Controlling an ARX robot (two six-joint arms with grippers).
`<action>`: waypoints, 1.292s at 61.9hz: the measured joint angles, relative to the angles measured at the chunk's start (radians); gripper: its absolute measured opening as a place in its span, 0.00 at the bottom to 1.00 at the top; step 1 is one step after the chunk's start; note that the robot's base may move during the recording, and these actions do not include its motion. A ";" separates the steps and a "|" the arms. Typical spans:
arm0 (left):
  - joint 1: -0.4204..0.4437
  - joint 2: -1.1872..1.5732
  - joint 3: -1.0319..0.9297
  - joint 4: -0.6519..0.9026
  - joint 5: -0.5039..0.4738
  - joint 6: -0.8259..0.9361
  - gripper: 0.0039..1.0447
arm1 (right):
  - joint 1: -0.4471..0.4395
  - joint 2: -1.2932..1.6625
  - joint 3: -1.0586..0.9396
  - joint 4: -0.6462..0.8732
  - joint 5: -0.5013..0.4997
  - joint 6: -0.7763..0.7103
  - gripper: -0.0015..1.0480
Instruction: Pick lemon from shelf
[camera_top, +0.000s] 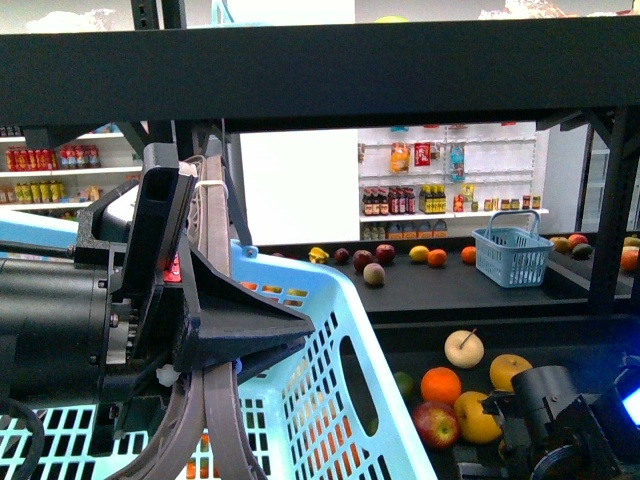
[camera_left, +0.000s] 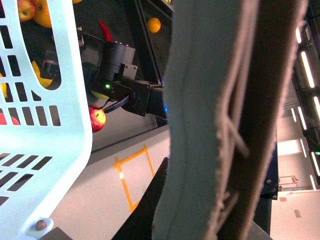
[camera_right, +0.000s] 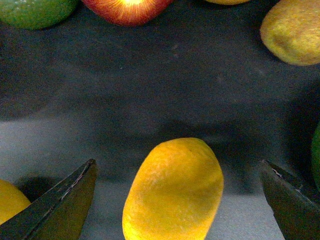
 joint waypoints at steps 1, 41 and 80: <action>0.000 0.000 0.000 0.000 0.000 0.000 0.10 | 0.003 0.010 0.014 -0.005 0.003 0.003 0.93; 0.000 0.000 0.000 0.000 0.000 0.000 0.10 | 0.011 0.132 0.138 -0.041 0.048 0.036 0.69; 0.000 0.000 0.000 0.000 0.000 0.000 0.10 | -0.056 -0.471 -0.529 0.391 -0.124 0.036 0.52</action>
